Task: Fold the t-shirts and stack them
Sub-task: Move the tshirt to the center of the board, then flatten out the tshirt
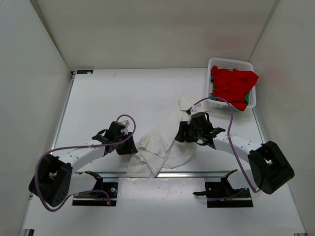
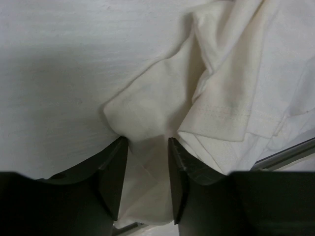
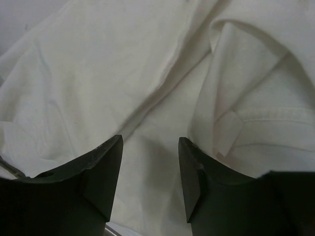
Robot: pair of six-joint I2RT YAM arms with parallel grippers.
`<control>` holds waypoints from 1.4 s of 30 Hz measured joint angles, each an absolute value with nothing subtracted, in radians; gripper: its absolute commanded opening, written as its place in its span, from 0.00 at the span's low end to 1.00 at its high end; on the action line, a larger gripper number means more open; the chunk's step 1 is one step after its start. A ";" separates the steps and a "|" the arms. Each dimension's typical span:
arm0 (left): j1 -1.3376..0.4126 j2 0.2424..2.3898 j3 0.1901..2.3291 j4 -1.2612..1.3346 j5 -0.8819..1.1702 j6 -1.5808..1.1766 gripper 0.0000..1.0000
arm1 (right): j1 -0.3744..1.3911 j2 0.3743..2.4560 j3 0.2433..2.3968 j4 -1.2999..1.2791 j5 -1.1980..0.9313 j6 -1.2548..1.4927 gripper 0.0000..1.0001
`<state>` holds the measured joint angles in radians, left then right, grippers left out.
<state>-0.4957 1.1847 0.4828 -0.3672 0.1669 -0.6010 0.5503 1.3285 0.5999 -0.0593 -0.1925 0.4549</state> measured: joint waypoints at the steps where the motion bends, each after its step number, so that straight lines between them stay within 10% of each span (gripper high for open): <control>1: -0.500 1.193 0.483 -0.356 0.178 -0.604 0.45 | 0.546 1.330 0.596 -0.056 -0.191 0.465 0.48; 8: -0.503 1.203 0.479 -0.299 0.217 -0.616 0.14 | 0.495 1.374 0.593 0.047 -0.222 0.504 0.47; 13: -0.509 1.207 0.479 -0.275 0.229 -0.625 0.00 | 0.463 1.459 0.612 0.094 -0.257 0.522 0.24; 19: -0.503 1.224 0.487 -0.253 0.257 -0.633 0.00 | 0.456 1.515 0.664 0.112 -0.278 0.538 0.01; 29: -0.452 1.347 0.638 -0.251 0.302 -0.628 0.00 | 0.429 1.515 0.909 0.091 -0.299 0.530 0.00; 42: -0.197 1.723 1.497 -0.264 0.306 -0.708 0.01 | 0.567 1.310 1.389 -0.148 -0.262 0.468 0.00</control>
<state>-0.1970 1.7233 1.4967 -0.2638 0.3061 -0.7082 0.5667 1.3098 1.3891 -0.1478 -0.2623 0.4683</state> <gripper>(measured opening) 0.025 0.006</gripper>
